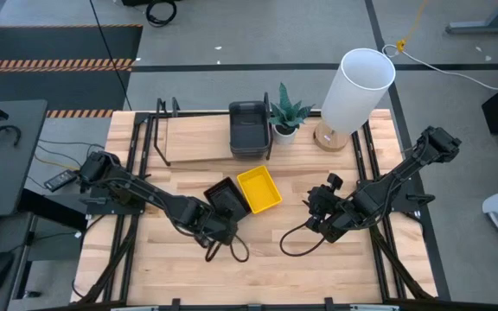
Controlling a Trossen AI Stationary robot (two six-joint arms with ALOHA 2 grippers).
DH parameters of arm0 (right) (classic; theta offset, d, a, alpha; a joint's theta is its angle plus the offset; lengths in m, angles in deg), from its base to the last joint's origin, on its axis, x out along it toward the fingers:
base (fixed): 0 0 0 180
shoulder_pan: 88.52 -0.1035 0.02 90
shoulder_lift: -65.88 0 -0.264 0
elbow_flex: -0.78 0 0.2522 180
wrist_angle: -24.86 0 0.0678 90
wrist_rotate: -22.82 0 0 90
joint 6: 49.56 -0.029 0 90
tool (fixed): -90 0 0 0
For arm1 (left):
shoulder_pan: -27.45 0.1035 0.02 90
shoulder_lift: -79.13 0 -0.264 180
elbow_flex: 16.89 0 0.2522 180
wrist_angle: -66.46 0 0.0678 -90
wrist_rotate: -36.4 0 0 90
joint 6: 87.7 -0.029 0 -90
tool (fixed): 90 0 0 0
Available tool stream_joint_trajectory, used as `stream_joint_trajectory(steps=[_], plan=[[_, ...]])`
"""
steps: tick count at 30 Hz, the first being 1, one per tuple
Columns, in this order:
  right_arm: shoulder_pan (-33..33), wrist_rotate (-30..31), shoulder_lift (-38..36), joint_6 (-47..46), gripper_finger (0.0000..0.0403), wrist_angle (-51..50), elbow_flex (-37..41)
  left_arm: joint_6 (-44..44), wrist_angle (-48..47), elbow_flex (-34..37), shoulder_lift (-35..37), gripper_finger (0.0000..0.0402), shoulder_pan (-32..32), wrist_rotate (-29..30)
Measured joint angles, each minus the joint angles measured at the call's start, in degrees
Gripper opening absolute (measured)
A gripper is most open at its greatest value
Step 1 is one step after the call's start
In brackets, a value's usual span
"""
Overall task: Stack baskets on shelf by color
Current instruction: Put the stacked black bins on the shelf
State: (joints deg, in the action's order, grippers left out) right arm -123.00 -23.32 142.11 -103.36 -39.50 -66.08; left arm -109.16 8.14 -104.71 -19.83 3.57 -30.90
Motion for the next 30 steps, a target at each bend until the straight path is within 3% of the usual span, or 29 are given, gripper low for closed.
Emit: stream_joint_trajectory(steps=[5,8,10,17,24,30], plan=[[0.0,0.0,0.0,0.0,0.0153,0.0,0.0,23.7,12.7,0.5,-0.2,0.0155,1.3,-0.5],[0.0,0.0,0.0,0.1,0.0153,0.3,0.0,39.7,15.1,0.6,-0.5,0.0154,2.4,-1.3],[0.0,0.0,0.0,0.7,0.0153,1.1,0.0,44.9,15.4,0.6,-0.9,0.0158,3.2,-3.5],[0.0,0.0,0.0,2.6,0.0153,2.7,0.0,50.0,16.5,0.5,-2.7,0.0173,2.8,-4.6],[0.0,0.0,0.0,3.0,0.0153,3.1,0.0,50.5,17.1,0.5,-4.3,0.0167,2.0,4.0],[0.0,0.0,0.0,3.1,0.0153,3.0,0.0,53.9,15.2,0.5,-6.7,0.0167,1.7,4.1]])
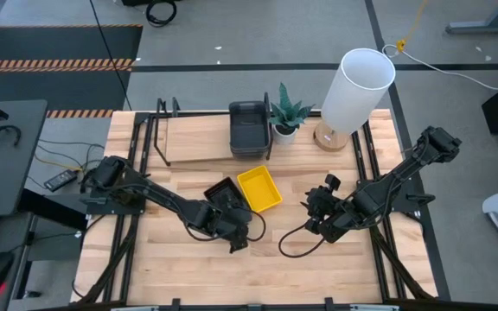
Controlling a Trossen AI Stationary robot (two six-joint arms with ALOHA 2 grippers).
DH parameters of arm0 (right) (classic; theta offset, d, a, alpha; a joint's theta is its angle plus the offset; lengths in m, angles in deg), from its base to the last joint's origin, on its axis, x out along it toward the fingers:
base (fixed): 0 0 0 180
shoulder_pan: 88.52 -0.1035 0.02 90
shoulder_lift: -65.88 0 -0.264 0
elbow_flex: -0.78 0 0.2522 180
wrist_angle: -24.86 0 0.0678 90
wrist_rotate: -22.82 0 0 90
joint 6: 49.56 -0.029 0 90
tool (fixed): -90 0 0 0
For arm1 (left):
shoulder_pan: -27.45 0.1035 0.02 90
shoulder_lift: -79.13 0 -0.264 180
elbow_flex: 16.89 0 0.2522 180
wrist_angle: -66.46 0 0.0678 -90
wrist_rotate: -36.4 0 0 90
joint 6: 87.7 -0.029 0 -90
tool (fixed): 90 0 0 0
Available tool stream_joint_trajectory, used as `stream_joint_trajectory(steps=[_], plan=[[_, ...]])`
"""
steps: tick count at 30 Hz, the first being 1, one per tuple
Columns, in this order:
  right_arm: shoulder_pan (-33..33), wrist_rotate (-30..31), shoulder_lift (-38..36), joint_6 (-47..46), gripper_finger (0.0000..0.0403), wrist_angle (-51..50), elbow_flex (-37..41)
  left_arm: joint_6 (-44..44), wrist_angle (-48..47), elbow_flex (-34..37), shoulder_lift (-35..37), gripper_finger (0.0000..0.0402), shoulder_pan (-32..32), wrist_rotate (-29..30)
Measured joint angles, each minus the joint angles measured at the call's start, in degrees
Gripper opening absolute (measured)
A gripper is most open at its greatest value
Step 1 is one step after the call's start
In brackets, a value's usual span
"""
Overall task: Stack baskets on shelf by color
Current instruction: Put the stacked black bins on the shelf
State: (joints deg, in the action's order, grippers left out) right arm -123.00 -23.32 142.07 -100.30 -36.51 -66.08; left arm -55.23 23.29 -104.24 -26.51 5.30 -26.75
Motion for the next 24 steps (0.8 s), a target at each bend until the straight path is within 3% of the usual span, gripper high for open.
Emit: stream_joint_trajectory(steps=[9,12,17,24], plan=[[0.0,0.0,0.0,0.5,0.0153,0.2,0.1,-0.4,-6.1,0.0,-4.2,0.0155,0.5,-3.2],[0.0,0.0,0.0,0.8,0.0153,0.4,0.2,-0.5,-7.6,0.0,-4.2,0.0117,0.8,-4.9],[0.0,0.0,0.0,0.8,0.0153,0.4,0.3,-0.9,-10.6,0.0,-2.8,0.0022,1.5,-7.4],[0.0,0.0,0.0,0.8,0.0153,0.3,0.3,-0.6,-19.3,0.1,3.6,0.0026,0.8,-7.6]])
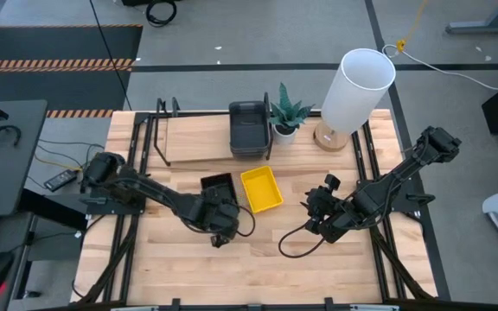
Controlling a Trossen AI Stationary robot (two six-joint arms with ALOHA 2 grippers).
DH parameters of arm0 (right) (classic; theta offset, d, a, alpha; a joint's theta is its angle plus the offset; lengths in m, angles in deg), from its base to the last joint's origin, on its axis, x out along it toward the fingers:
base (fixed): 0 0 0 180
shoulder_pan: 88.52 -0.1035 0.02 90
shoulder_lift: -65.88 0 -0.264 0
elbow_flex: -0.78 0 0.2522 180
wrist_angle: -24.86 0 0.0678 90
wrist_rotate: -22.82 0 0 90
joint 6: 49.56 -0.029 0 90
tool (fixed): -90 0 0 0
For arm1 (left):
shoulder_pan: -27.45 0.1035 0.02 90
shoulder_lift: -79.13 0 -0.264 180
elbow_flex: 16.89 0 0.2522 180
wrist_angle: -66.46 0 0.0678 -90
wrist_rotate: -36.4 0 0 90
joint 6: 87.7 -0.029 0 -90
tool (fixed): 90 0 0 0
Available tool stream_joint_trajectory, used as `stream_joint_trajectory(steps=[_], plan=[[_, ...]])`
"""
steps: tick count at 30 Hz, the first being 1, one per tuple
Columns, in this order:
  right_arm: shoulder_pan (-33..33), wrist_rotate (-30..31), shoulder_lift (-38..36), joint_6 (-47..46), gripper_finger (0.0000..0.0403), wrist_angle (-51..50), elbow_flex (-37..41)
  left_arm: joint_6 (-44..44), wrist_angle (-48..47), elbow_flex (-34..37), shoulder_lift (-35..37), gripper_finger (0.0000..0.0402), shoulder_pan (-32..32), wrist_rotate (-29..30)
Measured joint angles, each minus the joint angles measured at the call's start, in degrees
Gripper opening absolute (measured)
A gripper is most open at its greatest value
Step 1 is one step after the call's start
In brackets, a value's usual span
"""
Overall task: Stack baskets on shelf by color
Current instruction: Put the stacked black bins on the shelf
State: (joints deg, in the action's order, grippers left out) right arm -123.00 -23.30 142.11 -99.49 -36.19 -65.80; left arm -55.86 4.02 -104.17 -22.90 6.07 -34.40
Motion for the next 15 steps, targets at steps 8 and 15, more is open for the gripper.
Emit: stream_joint_trajectory(steps=[8,15], plan=[[0.0,0.0,0.0,0.1,0.0153,0.0,0.0,-4.5,-8.0,0.0,7.3,0.002,0.2,6.2],[0.0,0.0,0.0,0.0,0.0153,0.1,0.0,-21.1,-7.8,2.6,7.4,0.002,6.6,8.5]])
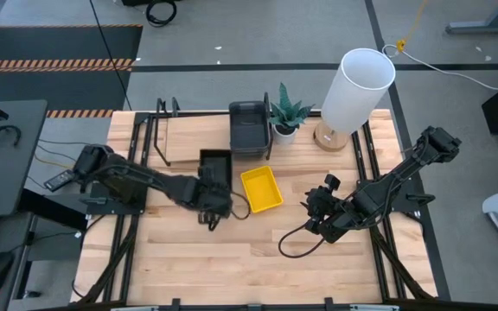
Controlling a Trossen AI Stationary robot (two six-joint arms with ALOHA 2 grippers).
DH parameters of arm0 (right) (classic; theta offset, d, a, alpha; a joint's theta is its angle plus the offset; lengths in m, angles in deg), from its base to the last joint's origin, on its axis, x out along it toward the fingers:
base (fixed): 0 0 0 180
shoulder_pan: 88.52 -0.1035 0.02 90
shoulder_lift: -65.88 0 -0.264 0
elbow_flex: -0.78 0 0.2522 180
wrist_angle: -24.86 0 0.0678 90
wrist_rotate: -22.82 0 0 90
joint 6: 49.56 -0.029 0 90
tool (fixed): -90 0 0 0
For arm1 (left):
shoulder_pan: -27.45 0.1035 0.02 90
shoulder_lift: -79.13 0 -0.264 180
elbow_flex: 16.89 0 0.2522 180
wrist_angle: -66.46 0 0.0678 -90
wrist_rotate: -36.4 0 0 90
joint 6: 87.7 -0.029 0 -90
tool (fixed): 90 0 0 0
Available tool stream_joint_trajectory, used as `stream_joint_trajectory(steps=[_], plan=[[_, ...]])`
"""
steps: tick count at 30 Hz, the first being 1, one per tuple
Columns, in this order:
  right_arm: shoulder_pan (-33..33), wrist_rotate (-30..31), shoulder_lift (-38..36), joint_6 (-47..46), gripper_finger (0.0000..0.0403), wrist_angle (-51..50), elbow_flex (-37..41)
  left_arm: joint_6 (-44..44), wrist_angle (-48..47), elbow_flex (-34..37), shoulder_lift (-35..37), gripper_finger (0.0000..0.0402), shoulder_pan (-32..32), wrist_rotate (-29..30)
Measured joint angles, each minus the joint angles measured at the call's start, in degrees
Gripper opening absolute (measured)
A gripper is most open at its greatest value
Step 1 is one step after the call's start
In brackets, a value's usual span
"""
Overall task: Stack baskets on shelf by color
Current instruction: Put the stacked black bins on the shelf
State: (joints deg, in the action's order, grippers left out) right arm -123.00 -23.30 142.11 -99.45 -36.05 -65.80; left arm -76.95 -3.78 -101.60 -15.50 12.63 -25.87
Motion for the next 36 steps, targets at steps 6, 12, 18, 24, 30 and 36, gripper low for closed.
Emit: stream_joint_trajectory(steps=[6,12,18,24,30,36], plan=[[0.0,-0.2,0.0,0.0,0.0153,0.4,0.0,-8.0,0.5,3.7,-0.1,0.002,9.6,-0.6],[0.0,-0.3,0.0,0.1,0.0153,0.4,0.0,-16.6,4.9,4.2,-0.1,0.003,17.0,-2.8],[0.0,-0.5,0.0,0.2,0.0153,0.4,0.0,-23.4,8.7,4.2,-0.1,0.0038,22.3,-3.4],[0.0,-0.5,0.0,0.6,0.0153,0.4,0.0,-26.5,8.9,4.2,-0.1,0.0059,24.2,-3.4],[0.0,-0.5,0.0,0.6,0.0153,0.5,0.0,-23.1,10.5,4.2,-0.1,0.0126,24.1,1.1],[0.0,-1.3,0.0,0.6,0.0153,1.3,0.0,-18.9,9.9,4.2,-0.1,0.0185,23.2,1.2]])
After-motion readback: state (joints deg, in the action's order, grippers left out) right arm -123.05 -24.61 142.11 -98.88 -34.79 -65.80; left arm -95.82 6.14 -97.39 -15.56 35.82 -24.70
